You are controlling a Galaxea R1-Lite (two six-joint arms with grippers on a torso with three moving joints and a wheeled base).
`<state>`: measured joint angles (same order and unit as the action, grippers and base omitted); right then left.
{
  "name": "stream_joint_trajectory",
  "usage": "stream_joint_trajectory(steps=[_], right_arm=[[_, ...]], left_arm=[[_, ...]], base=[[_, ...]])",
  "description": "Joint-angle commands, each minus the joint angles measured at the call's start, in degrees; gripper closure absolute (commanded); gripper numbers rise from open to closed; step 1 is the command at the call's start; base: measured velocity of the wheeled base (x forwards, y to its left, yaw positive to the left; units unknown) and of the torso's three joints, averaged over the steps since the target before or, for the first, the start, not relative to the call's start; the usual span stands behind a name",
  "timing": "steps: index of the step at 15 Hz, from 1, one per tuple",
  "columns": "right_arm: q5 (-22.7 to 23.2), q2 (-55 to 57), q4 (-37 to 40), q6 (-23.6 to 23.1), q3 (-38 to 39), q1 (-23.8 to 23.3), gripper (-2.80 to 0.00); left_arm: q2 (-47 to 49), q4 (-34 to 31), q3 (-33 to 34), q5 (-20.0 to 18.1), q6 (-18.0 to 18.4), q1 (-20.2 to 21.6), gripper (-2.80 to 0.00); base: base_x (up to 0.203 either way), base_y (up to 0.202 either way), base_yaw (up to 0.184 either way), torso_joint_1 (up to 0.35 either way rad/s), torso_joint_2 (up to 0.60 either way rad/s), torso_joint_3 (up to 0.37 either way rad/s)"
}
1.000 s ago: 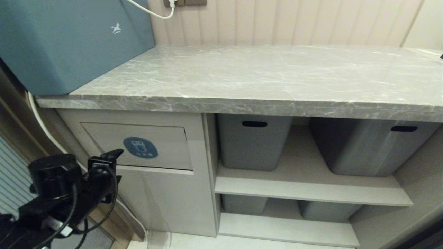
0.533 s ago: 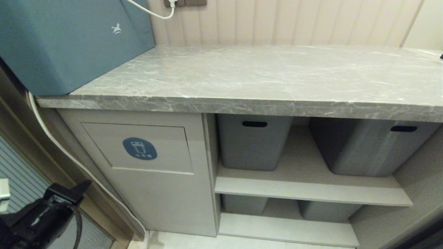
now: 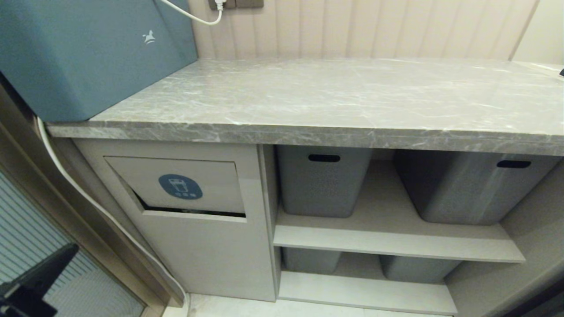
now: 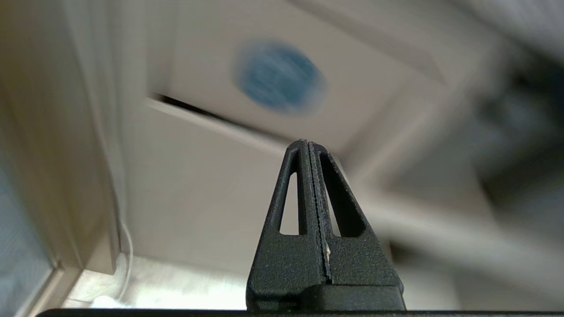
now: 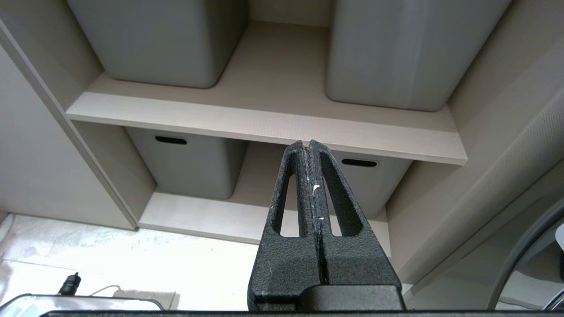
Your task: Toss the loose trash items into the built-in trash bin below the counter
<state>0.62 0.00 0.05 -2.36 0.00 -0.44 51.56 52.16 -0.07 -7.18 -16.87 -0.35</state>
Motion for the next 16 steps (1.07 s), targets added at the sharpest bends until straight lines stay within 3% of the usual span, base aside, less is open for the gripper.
stream_joint_trajectory(steps=[1,4,7,9,12,16], right_arm=[[0.0,0.0,0.0,0.1,0.0,0.0,0.00],[-0.1,0.0,0.0,0.6,0.0,0.0,0.00],[-0.1,0.0,0.0,0.0,0.0,0.0,0.00],[-0.2,0.0,0.0,0.0,0.0,0.0,0.00],[-0.2,0.0,0.0,0.5,0.0,0.0,0.00],[0.1,0.0,0.1,-0.8,0.0,0.0,0.00]], left_arm=[[-8.1,-8.6,-0.1,-2.4,5.4,0.5,0.00],[-24.0,-26.5,0.0,2.0,14.8,0.6,0.00],[-44.9,-48.4,-1.7,3.6,18.9,0.5,0.00],[-51.0,-59.7,-2.8,4.5,21.5,0.3,0.00],[-51.5,-60.5,-2.9,5.4,23.8,0.3,0.00],[-51.5,-52.3,0.2,6.1,23.5,0.3,0.00]], base=[[0.000,0.000,0.000,0.000,0.00,0.000],[0.000,0.000,0.000,0.000,0.00,0.000],[0.000,0.000,0.000,0.000,0.00,0.000],[0.000,0.000,0.000,0.000,0.00,0.000],[0.000,0.000,0.000,0.000,0.00,0.000],[0.000,0.000,0.000,0.000,0.00,0.000]])
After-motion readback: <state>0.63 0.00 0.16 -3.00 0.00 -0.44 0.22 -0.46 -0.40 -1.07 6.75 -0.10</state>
